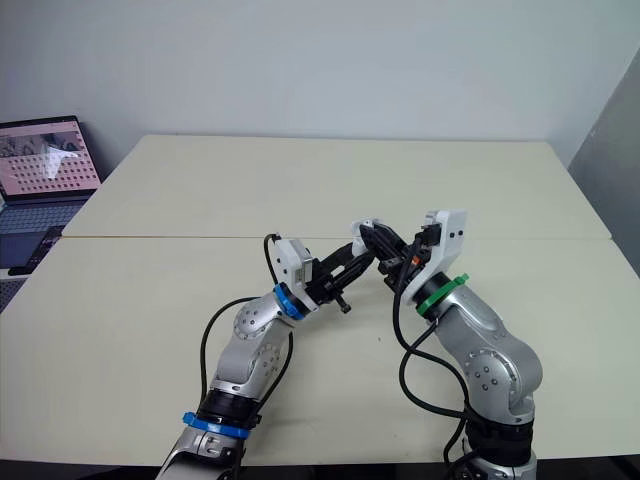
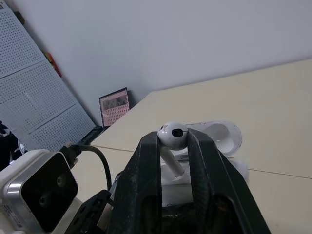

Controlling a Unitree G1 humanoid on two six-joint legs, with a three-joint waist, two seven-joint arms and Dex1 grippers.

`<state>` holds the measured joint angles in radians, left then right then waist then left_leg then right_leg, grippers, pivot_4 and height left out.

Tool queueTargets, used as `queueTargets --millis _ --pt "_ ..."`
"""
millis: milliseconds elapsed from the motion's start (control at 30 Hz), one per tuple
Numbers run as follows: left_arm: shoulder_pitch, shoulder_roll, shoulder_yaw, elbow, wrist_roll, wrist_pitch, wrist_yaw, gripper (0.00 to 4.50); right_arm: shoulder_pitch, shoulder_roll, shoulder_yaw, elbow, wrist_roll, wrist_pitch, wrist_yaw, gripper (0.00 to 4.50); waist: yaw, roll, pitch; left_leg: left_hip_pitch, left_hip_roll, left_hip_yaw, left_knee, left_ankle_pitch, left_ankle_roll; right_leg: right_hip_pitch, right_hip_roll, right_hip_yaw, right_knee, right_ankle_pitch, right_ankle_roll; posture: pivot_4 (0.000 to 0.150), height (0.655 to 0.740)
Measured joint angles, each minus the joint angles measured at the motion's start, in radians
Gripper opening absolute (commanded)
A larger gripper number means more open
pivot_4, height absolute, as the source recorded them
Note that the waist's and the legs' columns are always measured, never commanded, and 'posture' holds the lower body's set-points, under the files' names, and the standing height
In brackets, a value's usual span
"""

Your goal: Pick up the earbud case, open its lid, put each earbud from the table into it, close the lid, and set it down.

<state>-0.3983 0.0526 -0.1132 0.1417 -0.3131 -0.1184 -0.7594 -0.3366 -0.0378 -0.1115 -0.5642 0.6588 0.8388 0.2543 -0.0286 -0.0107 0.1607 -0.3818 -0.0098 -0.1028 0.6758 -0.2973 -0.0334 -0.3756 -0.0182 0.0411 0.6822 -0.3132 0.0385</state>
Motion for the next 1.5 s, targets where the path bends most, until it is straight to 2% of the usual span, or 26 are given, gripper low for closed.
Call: queueTargets --millis 667,900,1000,1200,1267,1500 --pt "0.001 -0.013 -0.011 -0.019 0.0 0.024 0.011 0.77 0.013 -0.055 0.047 0.0 0.015 -0.04 -0.002 0.38 0.0 0.0 0.0 0.0 0.0 0.0 0.0 0.0 0.0 0.0 0.0 0.0 0.0 0.0 0.0 0.15 0.74" --pt "0.001 -0.013 -0.006 -0.018 0.0 0.024 0.018 0.77 0.014 -0.069 0.048 0.0 0.038 -0.043 -0.014 2.79 0.0 0.0 0.0 0.0 0.0 0.0 0.0 0.0 0.0 0.0 0.0 0.0 0.0 0.0 0.0 0.15 0.74" --pt "0.001 -0.013 -0.006 -0.018 0.0 0.023 0.018 0.77 0.015 -0.087 0.046 0.0 0.042 -0.052 -0.012 2.79 0.0 0.0 0.0 0.0 0.0 0.0 0.0 0.0 0.0 0.0 0.0 0.0 -0.001 0.0 0.0 0.15 0.74" --pt "0.0 -0.013 -0.01 -0.019 0.001 0.018 0.008 0.77 0.033 -0.214 -0.023 0.001 0.065 -0.078 0.059 2.79 0.001 0.0 0.0 0.0 -0.001 0.0 0.0 0.0 0.0 0.001 0.0 0.0 -0.001 0.0 0.0 0.15 0.74" --pt "0.0 -0.006 -0.01 -0.02 0.002 0.019 0.007 0.77 0.047 -0.314 -0.069 0.022 0.06 -0.107 0.111 2.79 0.002 0.0 0.0 0.0 -0.001 0.0 0.0 0.0 0.0 0.001 0.0 0.0 -0.002 0.0 0.0 0.15 0.74" --pt "0.002 0.049 0.01 -0.018 0.001 0.022 0.0 0.77 0.243 -0.645 -0.191 0.299 -0.091 -0.214 0.318 2.79 0.005 0.0 0.001 0.0 -0.002 0.003 0.0 0.0 0.0 0.002 0.0 0.002 -0.002 0.0 0.0 0.15 0.74"
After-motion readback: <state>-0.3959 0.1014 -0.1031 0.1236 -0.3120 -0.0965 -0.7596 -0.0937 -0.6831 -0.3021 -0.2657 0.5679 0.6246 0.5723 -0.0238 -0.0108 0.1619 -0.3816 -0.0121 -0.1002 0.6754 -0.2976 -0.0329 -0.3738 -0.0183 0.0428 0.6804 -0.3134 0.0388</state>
